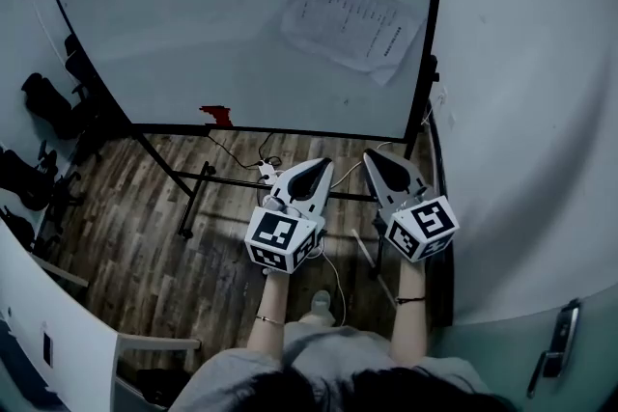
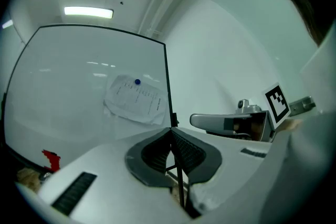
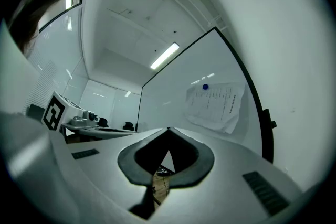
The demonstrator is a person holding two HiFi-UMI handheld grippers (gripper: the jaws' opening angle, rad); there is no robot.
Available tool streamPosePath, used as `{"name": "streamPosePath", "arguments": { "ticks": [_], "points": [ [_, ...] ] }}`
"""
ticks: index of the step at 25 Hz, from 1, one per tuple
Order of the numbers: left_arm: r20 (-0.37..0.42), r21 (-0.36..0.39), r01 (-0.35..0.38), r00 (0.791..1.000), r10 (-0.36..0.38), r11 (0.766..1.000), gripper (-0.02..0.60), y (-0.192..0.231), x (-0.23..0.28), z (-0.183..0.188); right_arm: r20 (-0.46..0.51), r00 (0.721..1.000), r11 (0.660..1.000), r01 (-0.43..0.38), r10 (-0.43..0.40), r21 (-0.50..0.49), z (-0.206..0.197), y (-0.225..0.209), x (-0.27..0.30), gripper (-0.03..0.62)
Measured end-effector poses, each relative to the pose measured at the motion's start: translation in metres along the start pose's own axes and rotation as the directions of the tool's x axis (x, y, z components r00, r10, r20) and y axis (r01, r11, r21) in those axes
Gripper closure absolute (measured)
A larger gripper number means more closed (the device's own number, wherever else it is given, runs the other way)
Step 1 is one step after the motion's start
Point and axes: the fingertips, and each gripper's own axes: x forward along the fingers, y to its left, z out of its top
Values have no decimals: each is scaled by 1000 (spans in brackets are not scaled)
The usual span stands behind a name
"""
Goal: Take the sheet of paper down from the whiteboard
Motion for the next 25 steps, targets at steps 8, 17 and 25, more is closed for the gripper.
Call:
{"name": "streamPosePath", "arguments": {
  "ticks": [8, 17, 25],
  "points": [
    [24, -132, 50, 999, -47, 990, 575, 46, 39, -18, -23, 999, 999, 32, -32, 0, -18, -27, 41, 594],
    [79, -143, 166, 985, -156, 976, 575, 78, 81, 5, 8, 995, 995, 99, -99, -4, -13, -62, 79, 594],
    [79, -117, 213, 976, -205, 970, 575, 96, 105, 18, 59, 976, 978, 211, -210, -6, -4, -86, 88, 594]
  ]
}}
